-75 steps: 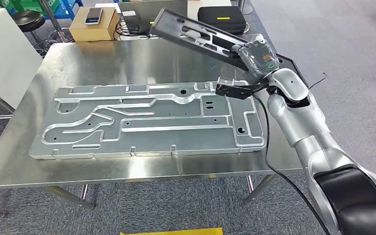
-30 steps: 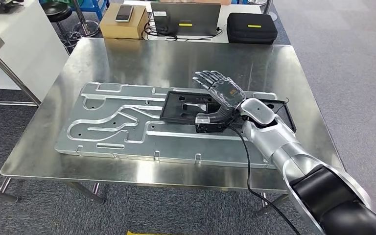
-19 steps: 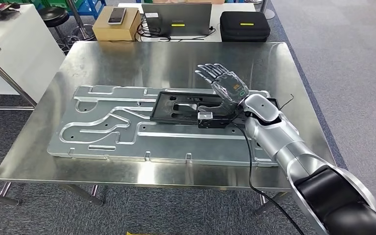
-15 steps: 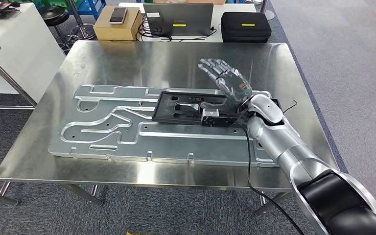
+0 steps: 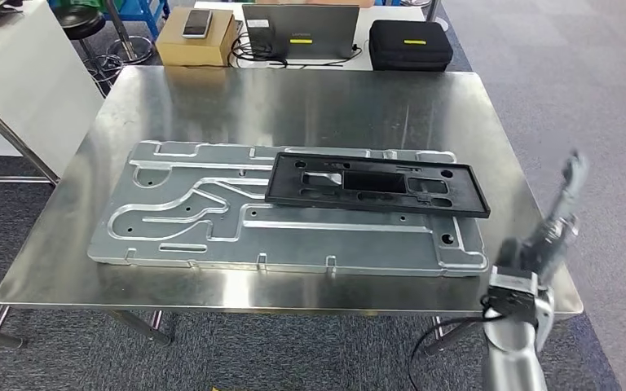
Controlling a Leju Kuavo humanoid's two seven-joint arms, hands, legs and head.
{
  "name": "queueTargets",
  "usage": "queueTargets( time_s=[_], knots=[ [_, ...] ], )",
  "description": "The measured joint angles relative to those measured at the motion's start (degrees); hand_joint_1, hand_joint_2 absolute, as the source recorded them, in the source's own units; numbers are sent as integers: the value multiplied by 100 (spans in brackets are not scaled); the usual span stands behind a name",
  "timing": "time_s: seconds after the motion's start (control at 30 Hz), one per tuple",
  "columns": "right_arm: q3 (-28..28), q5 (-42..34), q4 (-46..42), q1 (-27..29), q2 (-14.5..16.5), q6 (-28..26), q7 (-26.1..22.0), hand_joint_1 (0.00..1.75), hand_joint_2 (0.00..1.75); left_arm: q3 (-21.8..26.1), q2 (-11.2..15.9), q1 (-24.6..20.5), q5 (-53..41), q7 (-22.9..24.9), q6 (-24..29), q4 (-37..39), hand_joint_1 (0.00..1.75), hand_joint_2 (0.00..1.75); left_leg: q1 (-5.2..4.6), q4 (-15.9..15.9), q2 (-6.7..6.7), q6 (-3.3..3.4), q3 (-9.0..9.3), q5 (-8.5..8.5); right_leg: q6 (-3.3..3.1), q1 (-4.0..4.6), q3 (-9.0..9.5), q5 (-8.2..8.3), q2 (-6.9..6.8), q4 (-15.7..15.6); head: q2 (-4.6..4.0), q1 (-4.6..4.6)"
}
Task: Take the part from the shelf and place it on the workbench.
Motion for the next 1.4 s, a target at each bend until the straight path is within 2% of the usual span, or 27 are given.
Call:
queueTargets(
  time_s=[0.07,0.17,0.2,0.27,0.33,0.37,0.4,0.43,0.53,0.57,0.6,0.67,0.7,0.73,0.77,0.83,0.87,0.9,0.93,1.0,1.07,1.1,1.17,1.23,1.33,1.37,1.4],
  knots=[
    [-490,-131,-263,524,170,-69,-19,0,0,7,-5,-7,3,-7,8,-1,0,0,-26,33,42,-38,-2,-16,-43,34,264,200,-28,-509,0,0],
    [-1070,-305,-509,1049,313,-47,-27,0,0,31,-3,-26,36,-27,12,-7,0,0,-29,45,85,-123,-2,-12,-107,30,257,306,25,-577,0,1],
    [-1228,-318,-549,1146,330,16,-27,0,0,41,-4,-26,51,-31,11,-9,0,0,-26,100,75,-160,-24,-87,-142,11,235,348,40,-593,0,0],
    [-1544,-263,-582,1268,340,206,-22,0,0,69,-5,-27,75,-34,10,-10,0,0,-1,519,25,-231,-156,-498,-196,-21,161,441,55,-621,0,-1],
    [-1855,-133,-575,1351,340,401,-16,0,0,106,-7,-37,98,-35,11,-11,0,0,38,1241,-7,-279,-344,-1028,-207,-21,50,526,63,-615,0,-1],
    [-1996,-59,-557,1382,340,480,-16,0,0,119,-8,-43,109,-35,15,-11,0,0,56,1504,-9,-295,-368,-1186,-199,-21,-13,574,65,-611,0,-1],
    [-2123,12,-528,1400,340,546,-17,0,0,128,-11,-47,114,-35,25,-11,0,0,72,1567,-9,-304,-290,-1238,-187,-22,-80,624,68,-605,0,-2],
    [-2239,72,-493,1407,340,603,-18,0,0,132,-15,-51,119,-35,35,-11,0,0,86,1401,-10,-305,-95,-1195,-172,-24,-147,678,75,-599,0,-2],
    [-2547,220,-340,1401,343,757,-21,0,0,139,-26,-96,127,-39,56,-11,0,0,86,122,-40,-251,832,-897,-92,-24,-297,849,89,-587,0,-1],
    [-2648,278,-267,1385,350,806,-21,0,0,140,-32,-112,130,-42,56,-11,0,0,69,-140,-52,-219,996,-836,-52,-22,-316,906,87,-595,0,-1],
    [-2746,353,-176,1365,361,854,-21,0,0,143,-37,-122,132,-46,55,-11,0,0,48,-237,-63,-183,1039,-801,-11,-23,-321,961,84,-608,0,-1],
    [-2943,519,50,1326,401,942,-19,0,0,155,-47,-111,133,-49,52,-11,0,0,24,-225,-51,-99,966,-682,72,-40,-328,1078,86,-668,0,0],
    [-3041,603,176,1317,440,991,-19,0,0,162,-51,-109,132,-48,50,-11,0,0,25,-235,-35,-55,911,-602,104,-53,-357,1049,86,-662,0,1],
    [-3141,690,310,1298,491,1051,-18,0,0,168,-56,-106,131,-48,48,-11,0,0,29,-249,-15,-7,837,-515,132,-64,-405,893,84,-579,0,2],
    [-3248,786,472,1259,551,1120,-18,0,0,171,-63,-105,127,-49,44,-11,0,0,37,-262,6,29,746,-424,153,-71,-475,612,82,-376,0,2],
    [-3475,986,846,1155,695,1261,-14,0,0,174,-77,-100,120,-50,38,-11,0,0,21,-255,37,72,566,-283,186,-76,-604,-66,78,324,0,3],
    [-3586,1070,1031,1108,779,1308,-7,0,0,175,-84,-96,118,-50,37,-11,0,0,11,-245,48,74,476,-217,198,-74,-628,-253,78,685,0,3],
    [-3693,1161,1209,1068,878,1355,20,0,0,178,-91,-93,117,-49,37,-11,0,0,0,-226,54,72,384,-155,203,-72,-590,-281,78,928,0,3],
    [-3796,1265,1398,1012,981,1406,62,0,0,180,-98,-88,116,-46,37,-11,0,0,-6,-198,63,63,288,-101,201,-65,-469,-186,78,994,0,2],
    [-4043,1533,1963,833,1153,1511,151,0,0,184,-120,-87,103,-38,36,-11,0,0,-10,-122,85,33,116,-17,160,-40,67,75,70,524,0,2],
    [-4357,1794,2753,616,1251,1513,151,0,0,185,-151,-97,73,-25,33,-11,0,0,-18,-40,101,-12,7,44,75,3,693,16,41,-325,0,2],
    [-4542,1917,3206,532,1282,1457,154,0,0,185,-162,-101,54,-16,31,-11,0,0,-13,-17,104,-43,-18,79,32,26,872,-67,28,-614,0,1],
    [-4917,2141,4214,428,1311,1283,275,0,0,184,-170,-94,17,0,28,-11,0,0,1,-18,105,-121,-43,164,-45,49,933,-96,18,-814,0,1],
    [-5175,2279,5055,390,1317,1128,418,0,0,184,-174,-71,-5,10,29,-11,0,0,26,71,72,-198,-105,40,-128,33,845,29,7,-842,0,2],
    [-5341,2347,5768,341,1317,1022,455,0,0,183,-181,-48,-10,13,29,-11,0,0,85,869,7,-293,-327,-772,-201,19,608,236,22,-848,0,1],
    [-5381,2356,5935,324,1317,1013,474,0,0,183,-180,-53,-10,13,29,-11,0,0,103,1220,0,-319,-381,-967,-198,21,515,304,27,-838,0,1],
    [-5428,2361,6090,303,1316,1036,544,0,0,183,-180,-59,-14,14,29,-11,0,0,119,1474,-2,-343,-377,-1020,-190,22,415,371,30,-822,0,1]
  ],
)
